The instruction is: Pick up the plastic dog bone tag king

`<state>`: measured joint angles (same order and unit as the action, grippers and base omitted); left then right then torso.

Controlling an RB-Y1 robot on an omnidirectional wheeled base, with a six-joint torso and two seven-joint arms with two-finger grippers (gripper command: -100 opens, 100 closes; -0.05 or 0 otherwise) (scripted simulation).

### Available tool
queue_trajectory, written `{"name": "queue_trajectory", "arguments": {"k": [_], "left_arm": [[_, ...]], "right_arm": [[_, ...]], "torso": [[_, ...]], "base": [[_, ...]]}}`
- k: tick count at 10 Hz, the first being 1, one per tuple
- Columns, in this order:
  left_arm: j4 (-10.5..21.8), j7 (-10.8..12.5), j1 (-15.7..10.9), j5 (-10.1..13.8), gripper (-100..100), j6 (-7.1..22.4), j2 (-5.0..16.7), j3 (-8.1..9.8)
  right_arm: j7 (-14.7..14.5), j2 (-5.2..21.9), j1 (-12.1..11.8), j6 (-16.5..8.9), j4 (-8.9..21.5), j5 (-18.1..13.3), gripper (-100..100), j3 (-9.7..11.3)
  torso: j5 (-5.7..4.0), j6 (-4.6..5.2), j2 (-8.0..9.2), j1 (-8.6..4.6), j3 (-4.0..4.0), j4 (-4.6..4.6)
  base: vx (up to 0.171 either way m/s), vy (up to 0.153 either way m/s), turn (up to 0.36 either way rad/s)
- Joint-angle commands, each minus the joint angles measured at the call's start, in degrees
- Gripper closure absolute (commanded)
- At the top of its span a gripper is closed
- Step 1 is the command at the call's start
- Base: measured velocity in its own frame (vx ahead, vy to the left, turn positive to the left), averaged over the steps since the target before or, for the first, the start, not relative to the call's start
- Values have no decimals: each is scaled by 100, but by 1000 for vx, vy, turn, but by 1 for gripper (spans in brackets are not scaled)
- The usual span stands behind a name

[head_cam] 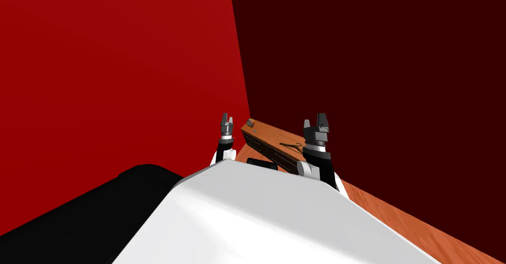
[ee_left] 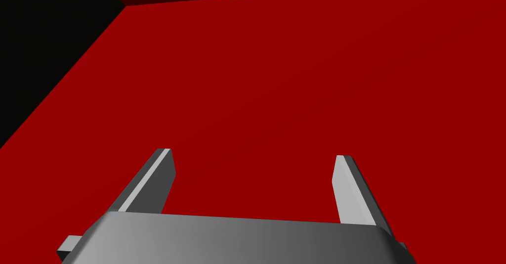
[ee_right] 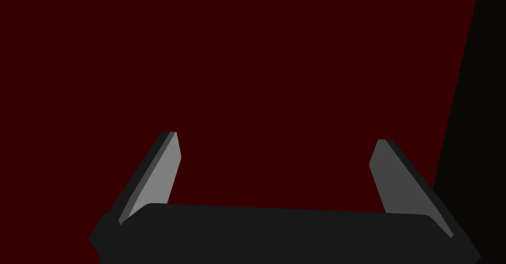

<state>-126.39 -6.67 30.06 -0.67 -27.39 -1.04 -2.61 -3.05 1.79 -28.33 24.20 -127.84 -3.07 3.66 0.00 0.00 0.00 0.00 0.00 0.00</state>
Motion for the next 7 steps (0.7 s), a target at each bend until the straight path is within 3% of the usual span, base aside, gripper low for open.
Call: {"name": "queue_trajectory", "arguments": {"k": [1,4,7], "left_arm": [[22,-16,-25,78,-100,57,191,20],[108,-75,-119,387,-100,286,628,103],[270,-155,-265,880,-100,675,1041,241]], "right_arm": [[0,0,0,0,0,0,0,0],[0,1,1,0,0,0,0,0],[0,1,1,0,0,0,0,0]], "torso": [[0,0,0,0,0,0],[6,2,11,27,6,2],[7,2,21,30,12,5]], "base": [[-10,17,-96],[-33,63,-179],[-61,82,-307]]}}
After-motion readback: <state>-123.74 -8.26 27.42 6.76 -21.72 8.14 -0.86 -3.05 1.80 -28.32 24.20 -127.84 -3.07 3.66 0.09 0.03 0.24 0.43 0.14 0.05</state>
